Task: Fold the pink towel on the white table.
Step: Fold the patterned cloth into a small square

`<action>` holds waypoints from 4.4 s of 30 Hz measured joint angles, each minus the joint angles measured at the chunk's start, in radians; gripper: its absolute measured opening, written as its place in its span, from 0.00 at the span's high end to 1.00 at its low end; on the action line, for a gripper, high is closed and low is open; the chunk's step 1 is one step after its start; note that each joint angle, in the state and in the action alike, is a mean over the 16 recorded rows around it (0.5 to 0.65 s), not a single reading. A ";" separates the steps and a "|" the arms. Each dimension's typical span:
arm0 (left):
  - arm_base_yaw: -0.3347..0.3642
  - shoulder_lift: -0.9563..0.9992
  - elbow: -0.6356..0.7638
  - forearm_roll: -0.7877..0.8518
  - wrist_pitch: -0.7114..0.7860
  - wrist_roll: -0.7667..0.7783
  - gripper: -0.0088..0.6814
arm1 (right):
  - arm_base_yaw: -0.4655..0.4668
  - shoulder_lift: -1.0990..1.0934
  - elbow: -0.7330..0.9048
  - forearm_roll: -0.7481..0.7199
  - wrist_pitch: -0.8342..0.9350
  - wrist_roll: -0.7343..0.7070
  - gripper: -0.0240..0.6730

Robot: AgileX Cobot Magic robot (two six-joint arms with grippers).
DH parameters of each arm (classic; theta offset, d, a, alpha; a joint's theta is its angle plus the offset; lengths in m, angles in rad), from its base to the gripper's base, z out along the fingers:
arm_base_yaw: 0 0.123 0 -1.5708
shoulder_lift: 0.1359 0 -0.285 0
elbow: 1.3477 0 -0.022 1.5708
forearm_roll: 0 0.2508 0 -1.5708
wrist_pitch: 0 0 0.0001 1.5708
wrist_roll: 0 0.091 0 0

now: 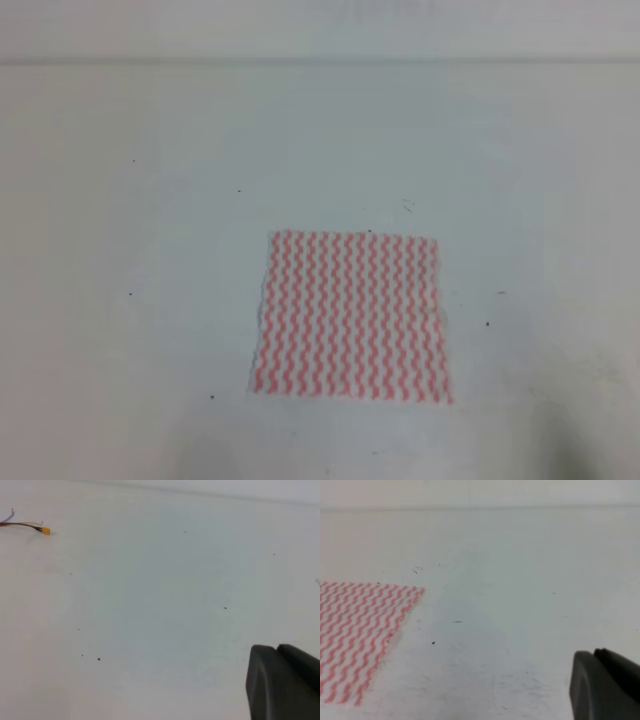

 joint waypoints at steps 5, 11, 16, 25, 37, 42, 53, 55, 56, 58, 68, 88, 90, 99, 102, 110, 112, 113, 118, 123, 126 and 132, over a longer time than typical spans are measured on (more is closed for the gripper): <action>0.000 -0.001 0.000 0.000 0.001 0.000 0.99 | 0.000 0.000 0.001 0.000 -0.001 0.000 0.99; 0.000 0.000 0.000 0.000 0.002 0.000 0.99 | 0.000 0.000 -0.001 0.000 0.001 0.000 0.99; 0.000 0.002 0.000 0.000 0.002 0.000 0.99 | 0.000 0.000 -0.003 0.000 0.002 0.000 0.99; 0.000 -0.002 0.004 0.000 -0.001 0.000 0.99 | 0.000 0.000 -0.001 0.000 0.001 0.000 0.99; 0.000 0.000 0.006 0.000 -0.003 0.001 1.00 | 0.000 0.000 0.000 0.000 0.001 0.000 0.99; 0.000 0.002 0.003 0.000 -0.002 0.000 0.99 | 0.000 0.000 0.000 0.000 0.001 0.000 0.99; 0.000 -0.002 0.001 0.000 -0.014 0.000 0.99 | 0.000 -0.001 -0.006 0.000 0.004 0.000 0.99; 0.000 0.000 0.001 0.001 -0.016 0.000 0.99 | -0.001 -0.001 -0.007 0.000 0.005 0.000 0.99; 0.000 0.000 0.001 0.001 -0.018 0.000 0.99 | -0.001 -0.001 -0.007 0.000 0.005 0.000 0.99; 0.000 0.000 0.001 0.002 -0.021 0.000 0.99 | -0.001 -0.001 -0.007 0.000 0.005 0.000 0.99; 0.000 0.002 0.000 0.005 -0.041 0.000 0.99 | -0.001 -0.001 -0.006 0.000 0.003 0.000 0.99; 0.000 0.000 0.001 -0.231 -0.340 -0.115 0.99 | 0.000 -0.001 -0.004 0.020 -0.047 -0.001 0.99; 0.000 0.000 0.001 -0.250 -0.347 -0.139 0.99 | -0.001 -0.001 -0.006 0.043 -0.073 -0.001 0.99; 0.000 0.003 0.000 -0.296 -0.318 -0.216 0.99 | -0.001 -0.001 -0.006 0.290 -0.204 -0.001 0.99; 0.000 0.002 0.001 -0.297 -0.291 -0.216 0.99 | 0.000 -0.001 -0.004 0.396 -0.229 -0.001 0.99; 0.000 0.000 0.001 -0.304 -0.231 -0.218 0.99 | -0.001 -0.001 -0.003 0.581 -0.250 -0.002 0.99; 0.000 0.000 0.001 -0.311 -0.218 -0.218 0.99 | 0.000 -0.001 -0.002 0.600 -0.253 -0.002 0.99; 0.000 -0.001 0.002 -0.317 -0.214 -0.219 0.99 | -0.001 -0.001 -0.003 0.601 -0.253 -0.002 0.99; 0.000 -0.001 0.000 -0.348 -0.198 -0.219 0.99 | -0.001 0.003 -0.021 0.604 -0.229 -0.003 0.99; 0.000 0.007 -0.025 -0.379 -0.168 -0.210 0.99 | 0.000 0.029 -0.061 0.613 -0.180 -0.002 0.99; 0.000 0.026 -0.052 -0.393 -0.141 -0.194 0.99 | 0.000 0.061 -0.100 0.615 -0.137 -0.003 0.99; 0.000 0.133 -0.144 -0.400 -0.047 -0.134 0.99 | 0.000 0.168 -0.203 0.584 -0.016 -0.003 0.99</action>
